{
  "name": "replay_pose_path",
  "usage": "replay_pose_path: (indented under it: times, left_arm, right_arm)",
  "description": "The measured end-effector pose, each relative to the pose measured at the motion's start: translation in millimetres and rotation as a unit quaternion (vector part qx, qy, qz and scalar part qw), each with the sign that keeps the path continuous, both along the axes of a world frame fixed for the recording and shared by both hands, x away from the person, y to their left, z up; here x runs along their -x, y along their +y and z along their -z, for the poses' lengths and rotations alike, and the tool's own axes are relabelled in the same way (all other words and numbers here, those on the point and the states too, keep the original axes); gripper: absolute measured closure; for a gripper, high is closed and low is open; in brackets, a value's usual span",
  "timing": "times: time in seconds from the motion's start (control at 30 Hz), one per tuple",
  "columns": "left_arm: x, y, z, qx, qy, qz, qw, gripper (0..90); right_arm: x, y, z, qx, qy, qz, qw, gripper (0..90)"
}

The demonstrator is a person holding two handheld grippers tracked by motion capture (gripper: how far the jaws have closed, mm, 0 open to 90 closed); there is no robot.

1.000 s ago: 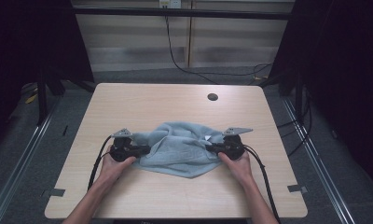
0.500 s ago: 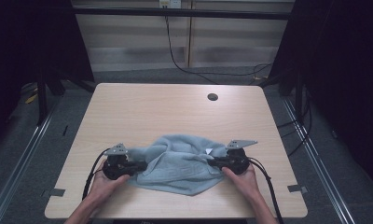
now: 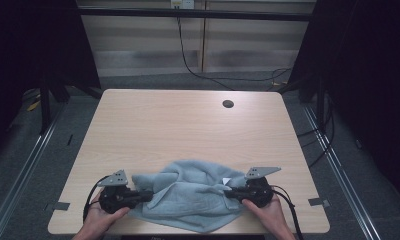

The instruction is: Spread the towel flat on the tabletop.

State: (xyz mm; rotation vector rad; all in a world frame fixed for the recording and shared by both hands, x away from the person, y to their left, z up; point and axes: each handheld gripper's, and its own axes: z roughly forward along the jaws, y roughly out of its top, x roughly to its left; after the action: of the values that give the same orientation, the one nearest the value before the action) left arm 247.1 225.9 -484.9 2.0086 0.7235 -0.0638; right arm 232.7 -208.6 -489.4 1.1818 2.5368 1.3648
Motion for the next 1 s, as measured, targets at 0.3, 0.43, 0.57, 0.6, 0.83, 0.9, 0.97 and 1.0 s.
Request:
replay_pose_path:
  times: [0.3,0.43,0.57,0.6,0.83,0.9,0.97,1.0]
  left_arm:
    - [-19.7,-2.8,-60.2,0.070,-0.070,-0.028,0.9947,86.7]
    - [-42.6,-1.5,-103.1,0.095,-0.110,-0.053,0.9880,86.7]
    - [-65.9,3.8,-137.8,0.110,-0.132,-0.077,0.9820,86.7]
    - [-71.7,5.1,-146.7,0.112,-0.140,-0.080,0.9806,86.7]
    - [-114.5,9.7,-191.6,0.111,-0.175,-0.135,0.9690,86.8]
    - [-132.2,9.4,-197.6,0.109,-0.172,-0.152,0.9671,86.9]
    - [-155.9,9.2,-201.7,0.103,-0.174,-0.182,0.9622,86.9]
    - [-165.0,9.3,-200.8,0.107,-0.164,-0.190,0.9621,86.7]
  right_arm:
    - [-15.7,-24.3,-64.8,-0.059,-0.092,0.052,0.9927,85.8]
    - [-38.0,-31.7,-114.4,-0.076,-0.144,0.063,0.9847,85.8]
    - [-58.4,-35.4,-149.8,-0.099,-0.179,0.075,0.9761,85.7]
    - [-61.7,-35.0,-155.9,-0.102,-0.184,0.075,0.9748,85.7]
    - [-110.6,-23.6,-205.5,-0.103,-0.219,0.076,0.9673,85.6]
    - [-129.7,-19.1,-214.2,-0.107,-0.223,0.084,0.9653,85.6]
    - [-149.0,-14.8,-219.0,-0.105,-0.221,0.092,0.9654,85.2]
    - [-163.5,-11.4,-220.5,-0.098,-0.220,0.098,0.9657,84.3]
